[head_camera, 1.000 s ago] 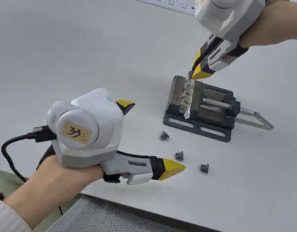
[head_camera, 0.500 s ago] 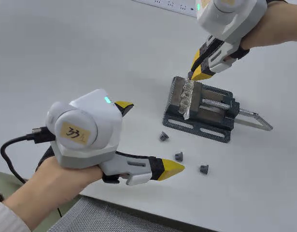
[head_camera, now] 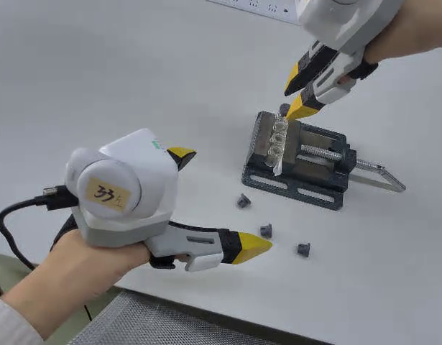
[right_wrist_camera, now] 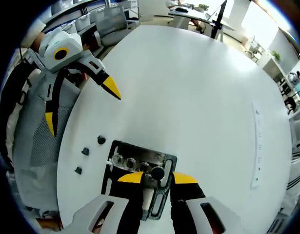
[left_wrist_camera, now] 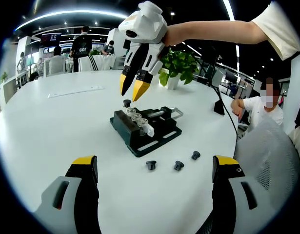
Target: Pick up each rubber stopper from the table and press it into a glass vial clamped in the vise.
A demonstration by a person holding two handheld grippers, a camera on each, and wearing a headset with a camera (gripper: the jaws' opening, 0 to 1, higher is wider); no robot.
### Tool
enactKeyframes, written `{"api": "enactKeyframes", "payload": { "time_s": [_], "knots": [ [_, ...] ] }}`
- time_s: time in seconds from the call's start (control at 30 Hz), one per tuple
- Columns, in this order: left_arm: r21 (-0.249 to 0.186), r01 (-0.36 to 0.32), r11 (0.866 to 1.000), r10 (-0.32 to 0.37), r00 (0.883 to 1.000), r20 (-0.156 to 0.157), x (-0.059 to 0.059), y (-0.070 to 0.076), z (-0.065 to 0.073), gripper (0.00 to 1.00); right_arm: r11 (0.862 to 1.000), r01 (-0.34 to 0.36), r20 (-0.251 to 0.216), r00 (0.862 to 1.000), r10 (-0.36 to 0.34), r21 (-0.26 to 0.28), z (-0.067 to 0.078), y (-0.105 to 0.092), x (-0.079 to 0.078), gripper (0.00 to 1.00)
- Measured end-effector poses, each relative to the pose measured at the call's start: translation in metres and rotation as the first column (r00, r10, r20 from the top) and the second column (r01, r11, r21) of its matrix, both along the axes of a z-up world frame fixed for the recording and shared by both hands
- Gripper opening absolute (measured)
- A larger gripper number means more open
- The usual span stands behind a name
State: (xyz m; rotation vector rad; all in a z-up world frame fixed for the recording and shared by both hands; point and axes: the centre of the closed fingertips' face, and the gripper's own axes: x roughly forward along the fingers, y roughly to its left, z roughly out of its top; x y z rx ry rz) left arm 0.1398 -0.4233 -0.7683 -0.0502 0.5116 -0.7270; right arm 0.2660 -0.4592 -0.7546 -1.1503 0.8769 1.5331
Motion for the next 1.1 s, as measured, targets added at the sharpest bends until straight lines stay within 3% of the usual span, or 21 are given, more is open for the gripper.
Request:
{"api": "enactKeyframes", "payload": {
  "time_s": [0.2,0.4,0.6,1.1],
  "knots": [
    [-0.002,-0.001,1.0,0.001,1.0,0.001,0.002,0.0,0.0,0.98,0.999,-0.02,-0.014,1.0,0.019,-0.025,-0.002,-0.001,0.003,0.09],
    [-0.003,-0.003,1.0,0.003,1.0,-0.001,0.002,0.001,-0.001,0.98,0.999,-0.032,-0.027,0.999,0.031,-0.037,0.001,-0.002,-0.003,0.03],
    [-0.002,-0.006,1.0,0.006,1.0,-0.006,0.0,0.002,-0.002,0.97,0.998,-0.034,-0.034,0.999,0.032,-0.045,-0.001,-0.003,-0.008,0.01],
    [-0.007,-0.007,1.0,0.007,1.0,-0.019,0.001,0.001,-0.007,0.97,0.998,-0.03,-0.042,0.999,0.028,-0.05,-0.01,-0.001,0.008,0.0]
  ]
}}
